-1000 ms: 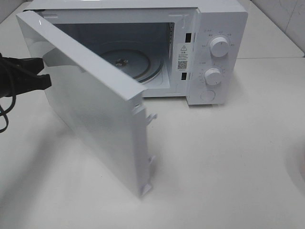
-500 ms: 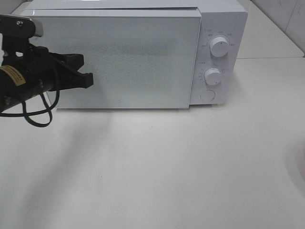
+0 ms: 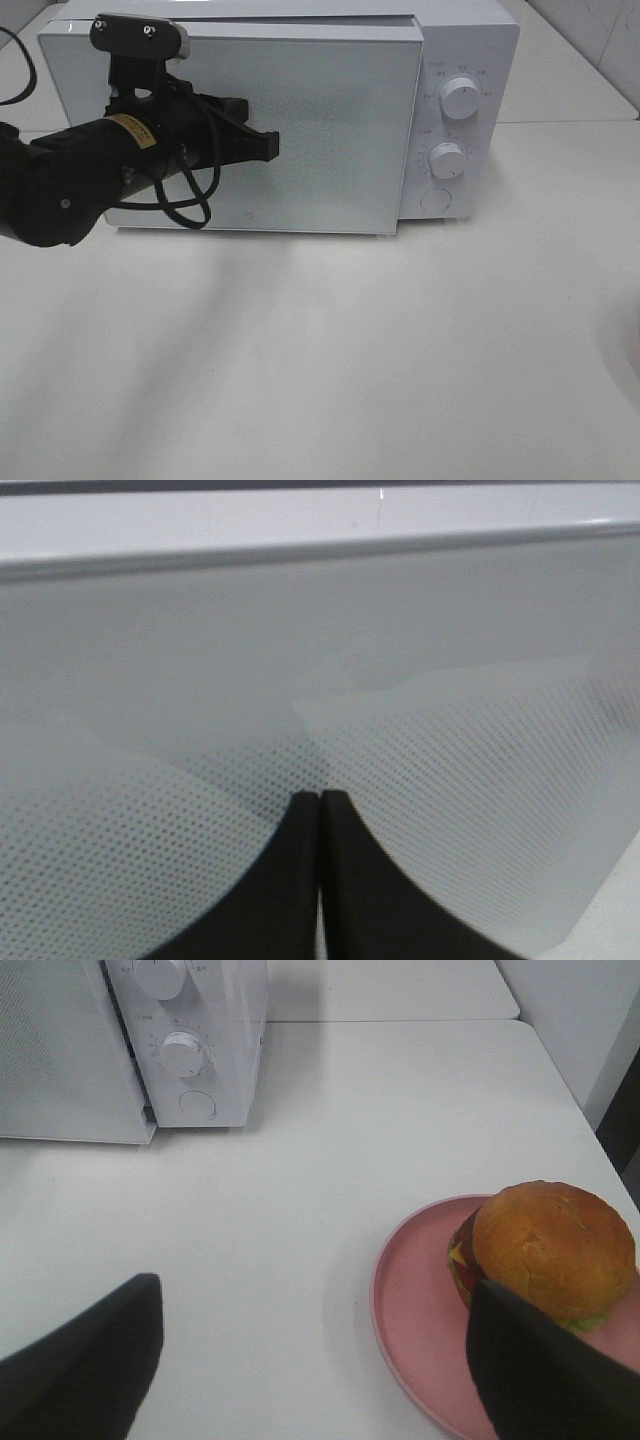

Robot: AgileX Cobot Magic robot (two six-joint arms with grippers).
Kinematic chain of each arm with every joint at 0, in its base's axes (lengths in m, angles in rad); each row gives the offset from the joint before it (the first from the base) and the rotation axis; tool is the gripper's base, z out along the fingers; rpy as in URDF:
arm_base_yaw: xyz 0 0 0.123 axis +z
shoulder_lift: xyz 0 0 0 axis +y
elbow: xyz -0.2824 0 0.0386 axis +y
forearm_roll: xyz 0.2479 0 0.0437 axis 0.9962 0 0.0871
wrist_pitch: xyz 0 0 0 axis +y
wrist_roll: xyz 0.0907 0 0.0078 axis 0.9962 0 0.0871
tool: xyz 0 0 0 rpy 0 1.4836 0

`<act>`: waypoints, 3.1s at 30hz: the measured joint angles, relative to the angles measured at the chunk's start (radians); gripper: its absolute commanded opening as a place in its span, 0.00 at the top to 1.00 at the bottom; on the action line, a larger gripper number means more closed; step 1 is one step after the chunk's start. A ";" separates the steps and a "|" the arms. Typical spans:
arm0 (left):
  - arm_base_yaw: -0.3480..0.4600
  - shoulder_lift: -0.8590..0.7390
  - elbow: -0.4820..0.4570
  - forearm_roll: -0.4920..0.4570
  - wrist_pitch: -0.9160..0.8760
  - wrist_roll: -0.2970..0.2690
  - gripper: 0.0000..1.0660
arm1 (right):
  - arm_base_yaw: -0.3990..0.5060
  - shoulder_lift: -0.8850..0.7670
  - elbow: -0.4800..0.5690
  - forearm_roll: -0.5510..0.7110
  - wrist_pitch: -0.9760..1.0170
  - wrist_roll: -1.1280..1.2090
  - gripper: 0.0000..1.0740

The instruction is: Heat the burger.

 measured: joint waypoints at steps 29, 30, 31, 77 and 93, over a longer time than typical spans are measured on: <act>-0.084 0.151 -0.343 0.012 0.352 0.037 1.00 | -0.001 0.000 0.000 0.000 0.000 0.000 0.30; -0.091 0.133 -0.345 -0.006 0.368 0.037 1.00 | -0.001 0.000 0.000 0.000 0.000 0.000 0.30; -0.091 0.133 -0.345 -0.006 0.368 0.037 1.00 | -0.001 0.000 0.000 0.000 0.000 0.000 0.30; 0.157 -0.446 -0.360 -0.022 1.896 0.038 0.08 | -0.001 0.000 0.000 0.000 0.000 0.000 0.30; 0.637 -0.751 -0.121 0.002 1.892 0.086 0.08 | -0.001 0.000 0.000 0.000 0.000 0.000 0.30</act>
